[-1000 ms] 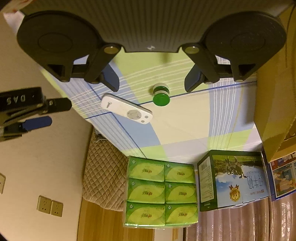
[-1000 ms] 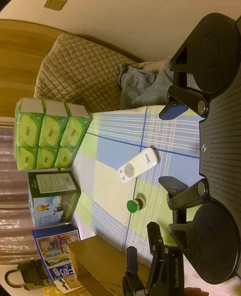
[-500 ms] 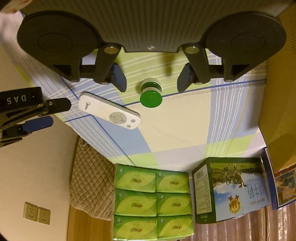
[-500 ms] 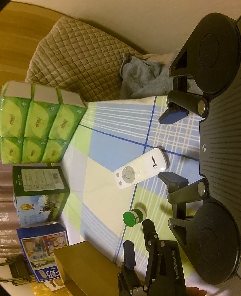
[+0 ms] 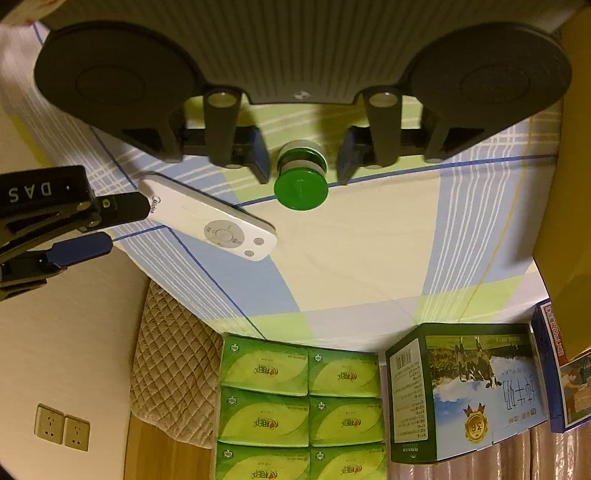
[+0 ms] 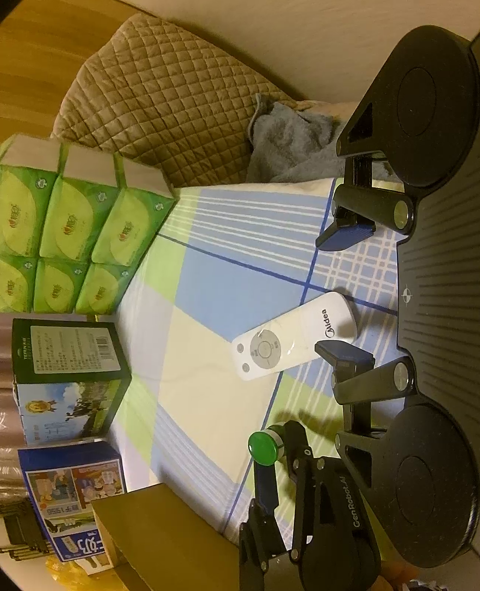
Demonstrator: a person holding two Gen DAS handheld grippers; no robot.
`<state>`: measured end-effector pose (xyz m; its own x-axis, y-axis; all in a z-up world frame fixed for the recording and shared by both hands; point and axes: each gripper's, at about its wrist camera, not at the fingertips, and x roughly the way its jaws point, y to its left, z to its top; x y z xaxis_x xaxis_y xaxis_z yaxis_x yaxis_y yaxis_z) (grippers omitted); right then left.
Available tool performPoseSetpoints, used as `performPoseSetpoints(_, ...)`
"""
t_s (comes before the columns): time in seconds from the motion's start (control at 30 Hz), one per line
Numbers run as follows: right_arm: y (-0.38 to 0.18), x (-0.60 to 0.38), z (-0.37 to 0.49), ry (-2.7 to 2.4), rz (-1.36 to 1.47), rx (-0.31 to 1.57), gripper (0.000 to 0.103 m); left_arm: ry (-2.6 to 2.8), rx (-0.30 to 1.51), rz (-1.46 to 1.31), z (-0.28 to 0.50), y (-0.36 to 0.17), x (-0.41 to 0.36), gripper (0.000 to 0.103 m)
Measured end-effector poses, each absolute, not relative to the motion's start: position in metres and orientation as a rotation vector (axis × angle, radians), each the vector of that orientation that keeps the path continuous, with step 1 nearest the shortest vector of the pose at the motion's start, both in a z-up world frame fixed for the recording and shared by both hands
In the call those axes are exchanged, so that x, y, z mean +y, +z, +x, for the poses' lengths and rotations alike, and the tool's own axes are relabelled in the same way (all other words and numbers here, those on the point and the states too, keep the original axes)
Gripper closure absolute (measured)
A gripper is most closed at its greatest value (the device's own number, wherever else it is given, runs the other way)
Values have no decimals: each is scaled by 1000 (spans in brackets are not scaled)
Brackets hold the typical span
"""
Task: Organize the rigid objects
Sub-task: 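Grasp the green-capped bottle with the left tool while the right tool grasps the white remote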
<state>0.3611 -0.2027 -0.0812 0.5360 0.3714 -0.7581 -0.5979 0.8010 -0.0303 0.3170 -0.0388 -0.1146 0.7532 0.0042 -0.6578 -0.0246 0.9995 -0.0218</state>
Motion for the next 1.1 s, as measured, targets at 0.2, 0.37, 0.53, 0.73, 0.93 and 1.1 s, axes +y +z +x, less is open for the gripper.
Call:
performPoseSetpoints(0.2, -89, -195, 369, 611, -304, 830, 52, 36, 715, -44, 311, -113, -31, 78)
performPoseSetpoints(0.37, -96, -182, 374, 640, -324, 836, 52, 42, 717, -64, 303, -109, -26, 78)
performPoseSetpoints(0.53, -102, -169, 384, 667, -338, 841, 52, 39, 717, -79, 297, -103, -23, 78)
performPoseSetpoints(0.73, -109, -156, 390, 687, -367, 851, 56, 48, 724, -87, 294, -102, -20, 78)
performPoseSetpoints(0.93, -111, -151, 392, 686, -355, 852, 62, 46, 733, -80, 289, -102, -20, 78)
performPoseSetpoints(1.1, -109, -149, 382, 666, -353, 858, 66, 40, 739, -85, 279, -100, -20, 78)
